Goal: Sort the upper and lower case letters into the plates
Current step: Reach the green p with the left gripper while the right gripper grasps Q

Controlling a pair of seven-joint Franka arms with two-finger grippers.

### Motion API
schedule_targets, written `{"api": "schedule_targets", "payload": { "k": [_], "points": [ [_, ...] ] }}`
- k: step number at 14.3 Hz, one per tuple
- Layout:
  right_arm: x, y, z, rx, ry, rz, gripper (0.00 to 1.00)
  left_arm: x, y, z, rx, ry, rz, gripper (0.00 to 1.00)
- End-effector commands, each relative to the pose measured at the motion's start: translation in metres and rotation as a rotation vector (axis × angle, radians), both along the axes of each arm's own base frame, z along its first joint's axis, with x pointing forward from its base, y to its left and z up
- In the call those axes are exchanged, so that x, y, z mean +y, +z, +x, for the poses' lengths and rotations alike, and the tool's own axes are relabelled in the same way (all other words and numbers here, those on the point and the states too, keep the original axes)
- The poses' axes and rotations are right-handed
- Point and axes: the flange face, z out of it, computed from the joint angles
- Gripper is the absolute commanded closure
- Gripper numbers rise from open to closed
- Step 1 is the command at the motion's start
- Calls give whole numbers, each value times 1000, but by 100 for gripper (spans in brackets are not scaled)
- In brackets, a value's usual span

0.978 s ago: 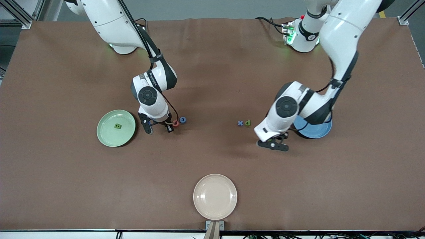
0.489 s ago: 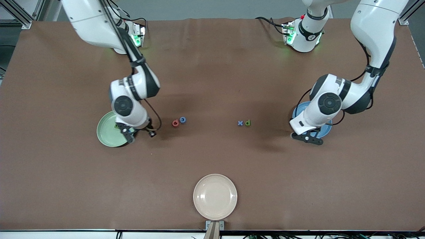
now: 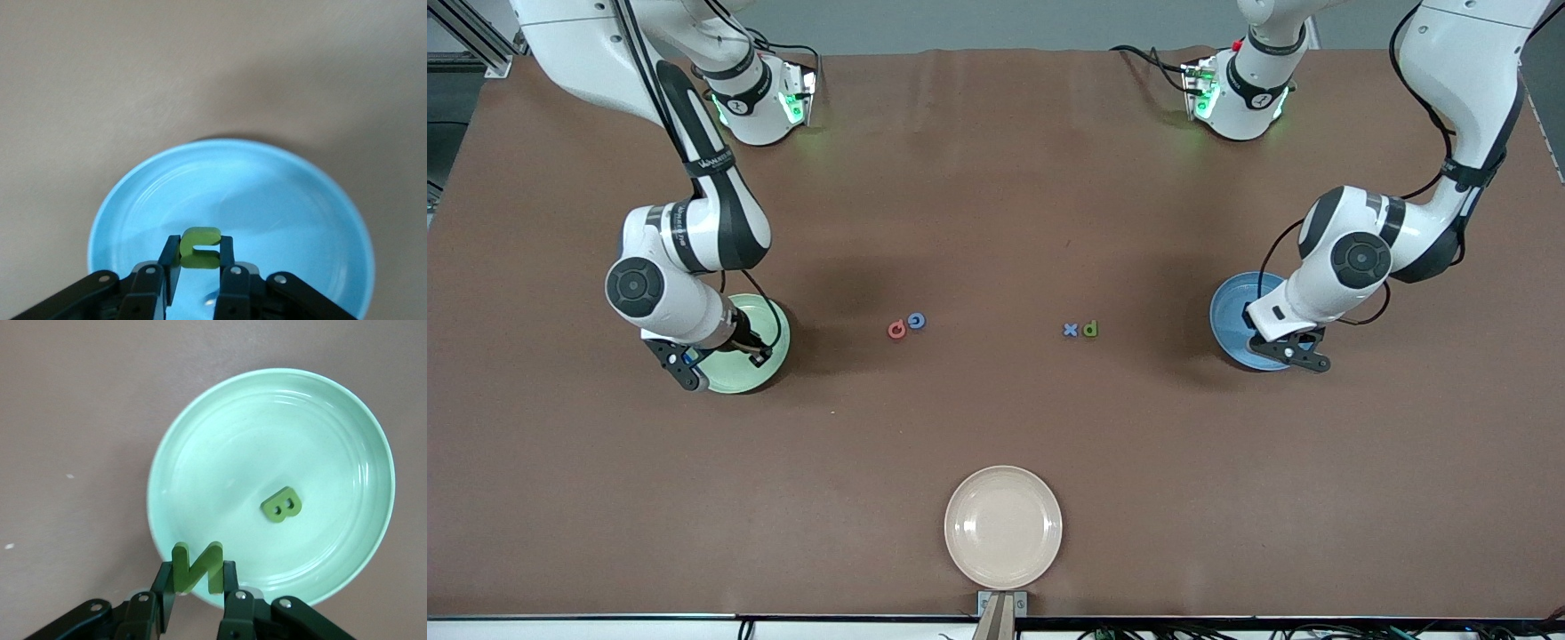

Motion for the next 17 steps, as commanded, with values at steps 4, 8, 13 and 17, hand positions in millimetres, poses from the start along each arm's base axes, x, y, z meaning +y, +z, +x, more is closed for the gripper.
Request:
{"api": "schedule_targets", "payload": {
  "k": [4,8,13,17],
  "points": [
    [-11,-27,-33,-53,30,2,99,24,-14,-15,-34,-68,14,84],
    [-14,-28,-32,-51,32,1,14,24,-21,-15,-32,-81,10,80],
    [7,-14,-22,-45,28,11,0,20,-11,-7,-59,-83,13,0],
    [95,12,-11,-70,-66,10,0,-22,13,4,-100,-60,-9,0]
  ]
}}
